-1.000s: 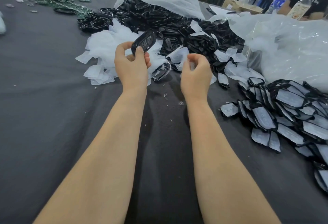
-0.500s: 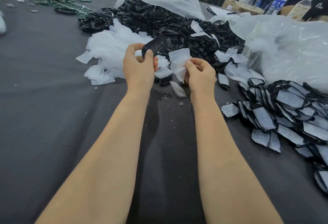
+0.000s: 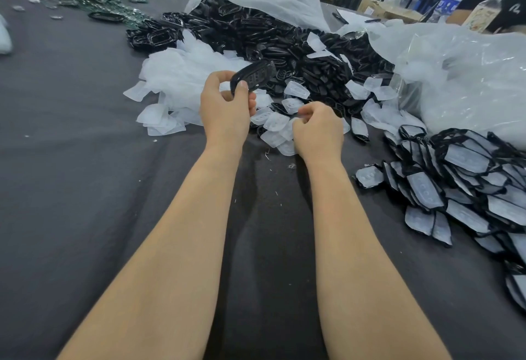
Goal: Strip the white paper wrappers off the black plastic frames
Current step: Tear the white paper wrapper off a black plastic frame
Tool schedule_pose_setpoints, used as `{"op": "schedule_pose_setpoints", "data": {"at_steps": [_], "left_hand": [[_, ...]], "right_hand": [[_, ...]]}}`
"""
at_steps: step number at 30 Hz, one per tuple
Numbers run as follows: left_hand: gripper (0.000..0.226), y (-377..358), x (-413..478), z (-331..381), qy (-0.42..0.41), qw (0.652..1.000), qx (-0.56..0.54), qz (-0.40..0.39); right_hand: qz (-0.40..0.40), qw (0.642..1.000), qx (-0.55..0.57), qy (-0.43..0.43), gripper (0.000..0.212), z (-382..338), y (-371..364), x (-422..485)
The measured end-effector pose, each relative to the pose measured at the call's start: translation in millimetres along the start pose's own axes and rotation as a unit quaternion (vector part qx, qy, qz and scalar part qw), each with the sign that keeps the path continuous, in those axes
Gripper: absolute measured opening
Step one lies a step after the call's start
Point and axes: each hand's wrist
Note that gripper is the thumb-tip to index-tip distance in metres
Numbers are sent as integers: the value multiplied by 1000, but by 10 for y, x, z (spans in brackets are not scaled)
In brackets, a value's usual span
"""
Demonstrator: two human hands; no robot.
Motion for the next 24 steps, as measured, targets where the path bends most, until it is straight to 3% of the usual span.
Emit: {"op": "schedule_pose_setpoints", "data": {"at_steps": [5,9,16,21,24], "left_hand": [[15,-2,3,-2,0,1000,2,-1],[11,-1,8,-3,0,1000,2,0],[18,-4,6,-7,-2,1000,11,-7],[18,-2,6,-19,-4,1000,20,-11],[19,1,13,-21,-1,1000,21,-12]], "right_hand": [[1,999,-45,-7,32,-63,9,-1],[-68,984,-158,-35,46,-119,-29,-36],[-74,974,-191,-102,35,-68,87,15],[-23,990,-123,-60,23,-58,78,3],[34,993,109,-21,10,-54,124,24]]}}
Point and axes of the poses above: each hand's wrist, its own x-axis towards the middle knuckle, its own y-axis out of the back of the hand, z = x × y, and after that the axes turned 3 degrees about -z, right-handed
